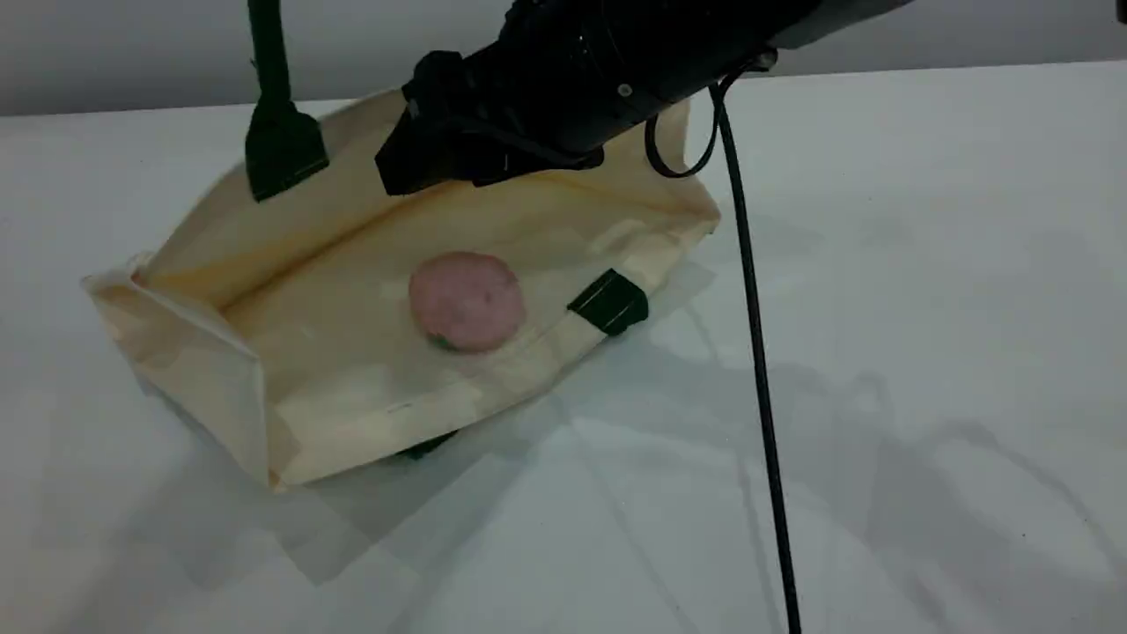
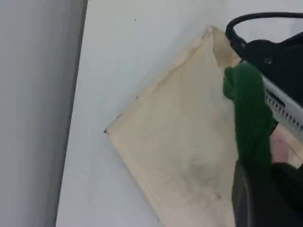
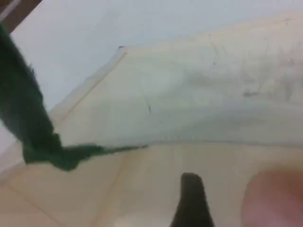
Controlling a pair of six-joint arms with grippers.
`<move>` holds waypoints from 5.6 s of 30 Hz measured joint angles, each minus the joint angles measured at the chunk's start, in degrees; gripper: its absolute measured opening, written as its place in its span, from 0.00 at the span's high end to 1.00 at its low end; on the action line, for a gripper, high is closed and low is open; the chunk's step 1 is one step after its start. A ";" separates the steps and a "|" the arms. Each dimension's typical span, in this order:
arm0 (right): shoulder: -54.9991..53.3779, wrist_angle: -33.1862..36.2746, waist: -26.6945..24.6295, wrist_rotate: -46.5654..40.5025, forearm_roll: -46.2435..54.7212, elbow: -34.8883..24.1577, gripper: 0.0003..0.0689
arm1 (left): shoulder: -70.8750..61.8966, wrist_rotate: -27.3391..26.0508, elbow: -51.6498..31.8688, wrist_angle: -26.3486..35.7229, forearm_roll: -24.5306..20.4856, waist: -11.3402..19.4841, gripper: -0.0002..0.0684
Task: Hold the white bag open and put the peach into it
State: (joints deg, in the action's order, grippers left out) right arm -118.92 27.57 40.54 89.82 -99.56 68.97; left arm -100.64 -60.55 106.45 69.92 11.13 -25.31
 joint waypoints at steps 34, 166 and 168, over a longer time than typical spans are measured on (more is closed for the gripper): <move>26.85 6.66 -23.56 -66.08 75.66 0.02 0.94 | 0.10 1.02 0.00 0.06 1.23 0.00 0.87; 108.54 34.65 -23.47 -76.42 84.06 -28.91 0.98 | 80.95 53.87 -57.86 0.05 -8.12 0.00 0.99; 111.89 34.70 -23.47 -75.76 84.18 -32.60 0.98 | 83.53 53.82 -59.94 0.05 -8.12 0.00 0.99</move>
State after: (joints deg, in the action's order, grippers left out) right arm -7.03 62.27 17.06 14.06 -15.38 36.37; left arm -17.12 -6.73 46.52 69.97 3.01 -25.31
